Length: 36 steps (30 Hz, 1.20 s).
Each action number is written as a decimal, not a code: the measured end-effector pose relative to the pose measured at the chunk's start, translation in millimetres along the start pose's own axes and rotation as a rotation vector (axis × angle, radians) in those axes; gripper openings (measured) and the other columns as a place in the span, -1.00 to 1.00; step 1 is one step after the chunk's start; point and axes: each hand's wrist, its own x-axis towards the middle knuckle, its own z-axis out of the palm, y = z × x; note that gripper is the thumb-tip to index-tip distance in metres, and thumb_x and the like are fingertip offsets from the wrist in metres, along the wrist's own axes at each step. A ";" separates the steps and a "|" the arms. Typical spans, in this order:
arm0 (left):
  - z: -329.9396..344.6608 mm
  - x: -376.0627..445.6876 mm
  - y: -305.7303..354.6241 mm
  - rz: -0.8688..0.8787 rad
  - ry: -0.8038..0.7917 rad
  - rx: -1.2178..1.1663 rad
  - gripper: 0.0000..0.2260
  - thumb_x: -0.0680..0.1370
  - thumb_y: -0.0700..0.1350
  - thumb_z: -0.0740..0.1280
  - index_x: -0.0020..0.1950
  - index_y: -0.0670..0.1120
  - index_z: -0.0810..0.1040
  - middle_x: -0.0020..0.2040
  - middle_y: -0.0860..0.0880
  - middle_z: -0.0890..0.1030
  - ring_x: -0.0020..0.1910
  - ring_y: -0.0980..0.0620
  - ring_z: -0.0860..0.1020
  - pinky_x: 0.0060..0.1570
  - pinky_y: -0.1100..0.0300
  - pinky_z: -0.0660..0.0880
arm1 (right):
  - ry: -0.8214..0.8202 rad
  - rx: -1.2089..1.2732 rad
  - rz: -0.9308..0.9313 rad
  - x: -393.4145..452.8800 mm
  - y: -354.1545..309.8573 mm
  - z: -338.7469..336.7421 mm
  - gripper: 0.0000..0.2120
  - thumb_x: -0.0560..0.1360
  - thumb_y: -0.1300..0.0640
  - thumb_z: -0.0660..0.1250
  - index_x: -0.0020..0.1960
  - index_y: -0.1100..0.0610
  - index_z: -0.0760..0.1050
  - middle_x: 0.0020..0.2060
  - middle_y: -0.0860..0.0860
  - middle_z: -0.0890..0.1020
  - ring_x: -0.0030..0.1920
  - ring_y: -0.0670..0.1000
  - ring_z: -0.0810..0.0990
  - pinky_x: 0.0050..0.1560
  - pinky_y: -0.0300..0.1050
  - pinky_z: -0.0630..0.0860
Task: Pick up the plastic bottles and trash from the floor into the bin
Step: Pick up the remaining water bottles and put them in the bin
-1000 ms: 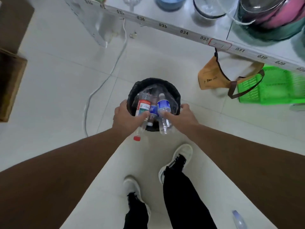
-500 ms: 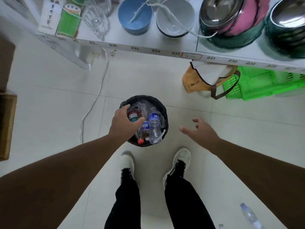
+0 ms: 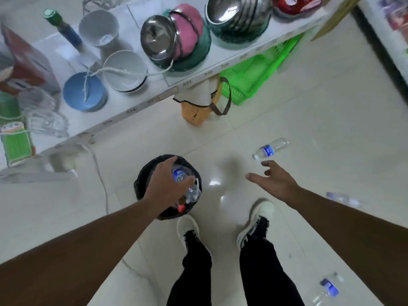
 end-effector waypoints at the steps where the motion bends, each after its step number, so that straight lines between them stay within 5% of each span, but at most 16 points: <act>1: 1.8 -1.1 10.7 0.013 -0.027 0.016 -0.12 0.46 0.27 0.53 0.70 0.04 0.30 0.64 -0.04 0.37 0.57 -0.06 0.39 0.35 0.12 0.31 | 0.016 0.037 0.015 -8.9 10.9 -5.2 -0.12 0.41 -0.36 0.54 0.61 -0.13 0.31 0.47 0.06 0.50 0.34 0.05 0.55 0.18 -0.07 0.41; 4: 17.2 -4.5 48.5 0.048 -0.123 0.046 -0.01 0.33 0.41 0.46 0.70 0.12 0.27 0.67 -0.01 0.31 0.59 -0.09 0.37 0.46 -0.04 0.39 | 0.070 0.112 0.042 -28.7 52.2 -23.0 -0.13 0.42 -0.33 0.54 0.62 -0.12 0.31 0.42 0.04 0.50 0.25 0.02 0.56 0.05 -0.14 0.45; 7: 53.9 -8.5 85.7 0.107 -0.200 0.074 -0.07 0.41 0.38 0.51 0.70 0.15 0.25 0.68 0.00 0.30 0.56 -0.15 0.43 0.50 -0.22 0.44 | 0.125 0.178 0.086 -36.9 108.1 -41.6 -0.13 0.43 -0.31 0.55 0.62 -0.09 0.32 0.33 0.02 0.51 0.17 0.00 0.56 0.06 -0.14 0.43; 13: 170.0 -37.3 142.4 0.211 -0.237 0.192 -0.10 0.49 0.21 0.59 0.72 0.07 0.24 0.63 -0.05 0.36 0.58 -0.12 0.41 0.53 -0.15 0.40 | 0.194 0.376 0.217 -62.0 233.8 -69.6 -0.07 0.39 -0.36 0.56 0.63 -0.08 0.30 0.37 0.06 0.51 0.28 0.08 0.57 0.14 -0.09 0.44; 17: 240.1 -60.9 184.2 0.242 -0.349 0.263 -0.02 0.44 0.27 0.60 0.74 0.05 0.22 0.66 -0.06 0.34 0.58 -0.14 0.42 0.53 -0.14 0.42 | 0.243 0.486 0.310 -99.4 313.6 -94.4 -0.08 0.38 -0.38 0.55 0.61 -0.11 0.30 0.23 0.00 0.53 0.09 0.00 0.59 -0.01 -0.10 0.49; 23: 322.3 -76.2 249.5 0.336 -0.400 0.357 -0.05 0.46 0.19 0.63 0.73 0.05 0.23 0.64 -0.04 0.36 0.57 -0.08 0.43 0.55 -0.08 0.40 | 0.346 0.617 0.396 -133.7 409.0 -139.7 -0.09 0.43 -0.32 0.56 0.65 -0.06 0.29 0.49 0.07 0.48 0.40 0.11 0.54 0.18 -0.07 0.41; 36: 374.9 -10.9 320.9 0.263 -0.295 0.479 -0.14 0.48 0.13 0.61 0.69 0.01 0.29 0.55 -0.07 0.43 0.47 -0.10 0.49 0.39 0.02 0.45 | 0.349 0.766 0.301 -86.1 430.6 -184.9 -0.12 0.44 -0.29 0.57 0.64 -0.03 0.33 0.49 0.11 0.47 0.48 0.10 0.49 0.36 -0.02 0.41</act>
